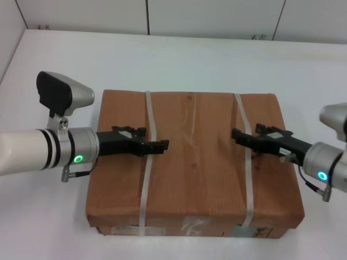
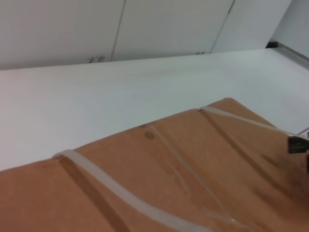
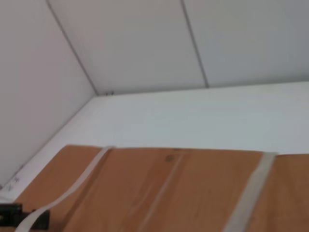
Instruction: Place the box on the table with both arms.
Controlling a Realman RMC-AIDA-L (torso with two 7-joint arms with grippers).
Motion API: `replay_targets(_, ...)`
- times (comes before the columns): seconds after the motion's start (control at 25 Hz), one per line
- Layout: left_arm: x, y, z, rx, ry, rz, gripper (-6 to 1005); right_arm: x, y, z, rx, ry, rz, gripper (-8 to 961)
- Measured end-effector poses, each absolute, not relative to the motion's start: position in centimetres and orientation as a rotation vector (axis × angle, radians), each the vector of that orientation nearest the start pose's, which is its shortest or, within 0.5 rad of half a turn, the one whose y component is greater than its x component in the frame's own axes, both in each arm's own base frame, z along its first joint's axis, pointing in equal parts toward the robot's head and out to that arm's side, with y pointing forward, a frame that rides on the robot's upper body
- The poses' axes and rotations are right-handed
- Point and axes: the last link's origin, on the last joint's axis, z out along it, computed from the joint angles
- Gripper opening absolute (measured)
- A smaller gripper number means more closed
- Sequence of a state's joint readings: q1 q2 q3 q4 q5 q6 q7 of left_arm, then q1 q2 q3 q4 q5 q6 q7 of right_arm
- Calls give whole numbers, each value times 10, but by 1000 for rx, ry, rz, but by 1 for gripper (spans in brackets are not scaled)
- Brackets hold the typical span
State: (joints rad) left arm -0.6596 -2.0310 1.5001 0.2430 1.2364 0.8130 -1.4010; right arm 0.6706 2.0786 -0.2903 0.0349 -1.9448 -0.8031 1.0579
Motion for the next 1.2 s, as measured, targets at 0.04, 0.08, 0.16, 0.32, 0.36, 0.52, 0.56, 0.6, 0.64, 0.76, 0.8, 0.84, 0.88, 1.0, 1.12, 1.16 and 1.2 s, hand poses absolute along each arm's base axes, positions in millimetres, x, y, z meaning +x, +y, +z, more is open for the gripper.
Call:
replay_targets(0.04,-286,367,-83,-2452,-1002,-371,848,312,344,-96,-2172,1159,536,834)
replay_targets(0.08,-286,367,-83,-2451,-1002,-375,855,314,342,-94,-2162,1160,554,849)
replay_targets(0.16,-285,367,-80,-2443,-998,-400,871,318,337,-88,-2140,1159,597,865)
replay_targets(0.32,-278,365,-71,-2438,-943,-498,877,321,326,-72,-2120,1099,734,865)
replay_targets(0.36,-276,363,-68,-2440,-923,-525,877,320,323,-67,-2119,1071,778,865)
replay_targets(0.52,-265,347,-49,-2484,-778,-708,876,307,312,-45,-2206,848,929,865)
replay_targets(0.56,-255,334,-36,-2561,-662,-840,876,301,308,-40,-2267,758,953,865)
replay_targets(0.6,-255,334,-36,-2561,-662,-840,875,296,305,-36,-2335,673,960,865)
replay_targets(0.64,-251,327,-29,-2610,-601,-899,875,292,302,-33,-2401,608,962,865)
replay_targets(0.76,-244,308,-7,-2743,-448,-1032,875,278,296,-26,-2573,440,972,865)
replay_targets(0.8,-244,304,-1,-2769,-423,-1060,874,275,295,-24,-2604,403,983,865)
replay_targets(0.84,-245,302,2,-2777,-419,-1070,874,271,294,-22,-2625,373,1005,865)
replay_targets(0.88,-246,301,6,-2782,-417,-1085,874,268,293,-21,-2640,350,1020,865)
replay_targets(1.0,-249,298,7,-2782,-425,-1096,873,260,293,-20,-2673,317,1056,865)
replay_targets(1.12,-249,297,3,-2785,-428,-1097,872,257,293,-21,-2699,317,1058,865)
replay_targets(1.16,-248,297,2,-2786,-429,-1097,872,257,294,-21,-2700,317,1057,865)
replay_targets(1.2,-248,297,1,-2787,-430,-1096,872,257,294,-21,-2700,319,1057,865)
